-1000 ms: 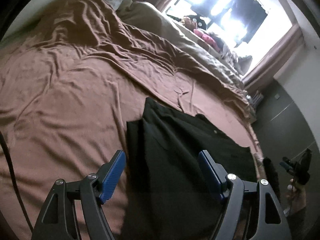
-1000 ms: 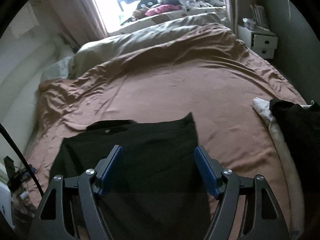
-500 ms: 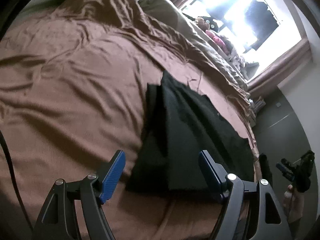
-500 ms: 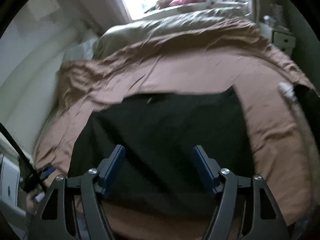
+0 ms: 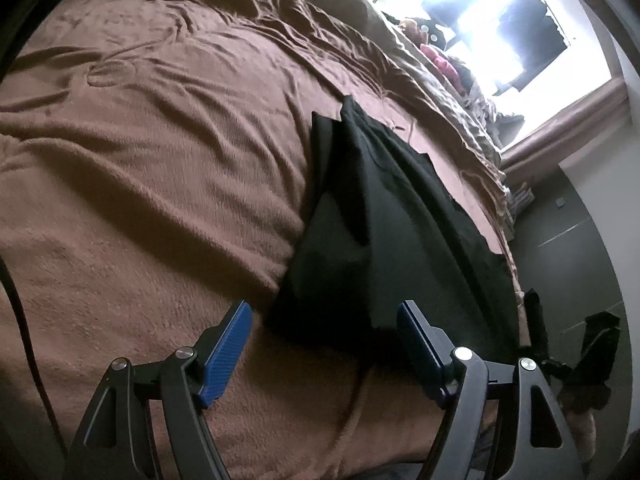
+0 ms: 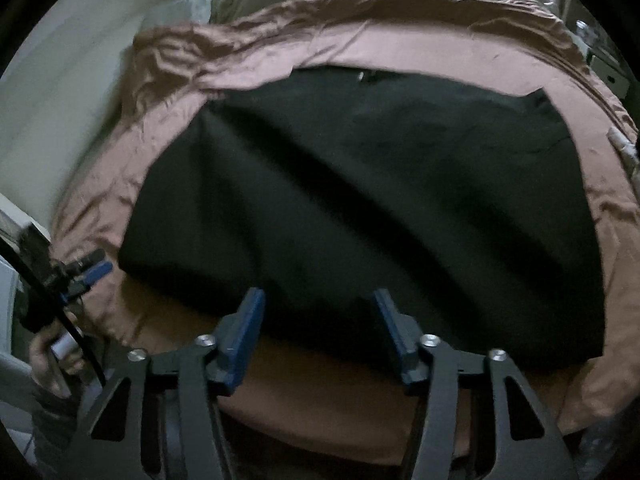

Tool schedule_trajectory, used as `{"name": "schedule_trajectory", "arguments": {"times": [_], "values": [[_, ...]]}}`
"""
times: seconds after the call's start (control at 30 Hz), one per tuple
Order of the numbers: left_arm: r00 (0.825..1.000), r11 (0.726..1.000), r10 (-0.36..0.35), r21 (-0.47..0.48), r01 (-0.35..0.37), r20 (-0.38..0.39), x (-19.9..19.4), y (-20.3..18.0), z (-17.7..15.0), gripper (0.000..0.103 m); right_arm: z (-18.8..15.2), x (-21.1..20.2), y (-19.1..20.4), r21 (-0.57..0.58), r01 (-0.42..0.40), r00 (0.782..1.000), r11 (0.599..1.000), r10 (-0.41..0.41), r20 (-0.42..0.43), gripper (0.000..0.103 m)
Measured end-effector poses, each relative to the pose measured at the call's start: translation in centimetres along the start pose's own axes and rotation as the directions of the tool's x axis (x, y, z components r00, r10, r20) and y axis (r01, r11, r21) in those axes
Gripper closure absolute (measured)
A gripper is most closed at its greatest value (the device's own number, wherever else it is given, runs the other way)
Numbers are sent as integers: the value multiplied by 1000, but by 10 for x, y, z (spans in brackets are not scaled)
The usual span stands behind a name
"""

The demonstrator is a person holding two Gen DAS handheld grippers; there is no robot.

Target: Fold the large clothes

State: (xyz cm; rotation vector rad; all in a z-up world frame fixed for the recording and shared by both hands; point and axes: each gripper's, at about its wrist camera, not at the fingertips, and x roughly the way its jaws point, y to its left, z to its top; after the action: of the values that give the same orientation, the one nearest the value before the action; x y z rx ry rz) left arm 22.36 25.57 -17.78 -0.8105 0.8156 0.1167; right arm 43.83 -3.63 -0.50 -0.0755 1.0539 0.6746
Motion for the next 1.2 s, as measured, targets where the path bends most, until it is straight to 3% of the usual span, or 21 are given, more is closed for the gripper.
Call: {"name": "schedule_trajectory", "arguments": {"times": [0.17, 0.37, 0.73, 1.2], "values": [[1000, 1000, 5, -8, -5, -28, 13, 6, 0, 44, 17, 46, 9, -57, 63, 996, 996, -66, -59, 77], [999, 1000, -3, -11, 2, -42, 22, 9, 0, 46, 58, 88, -10, -3, 143, 988, 990, -143, -55, 85], [999, 997, -7, -71, 5, -35, 18, 18, 4, 46, 125, 145, -33, 74, 155, 988, 985, -155, -5, 86], [997, 986, -37, -167, 25, -74, 28, 26, 17, 45, 184, 190, -53, 143, 135, 988, 980, -145, 59, 86]]}}
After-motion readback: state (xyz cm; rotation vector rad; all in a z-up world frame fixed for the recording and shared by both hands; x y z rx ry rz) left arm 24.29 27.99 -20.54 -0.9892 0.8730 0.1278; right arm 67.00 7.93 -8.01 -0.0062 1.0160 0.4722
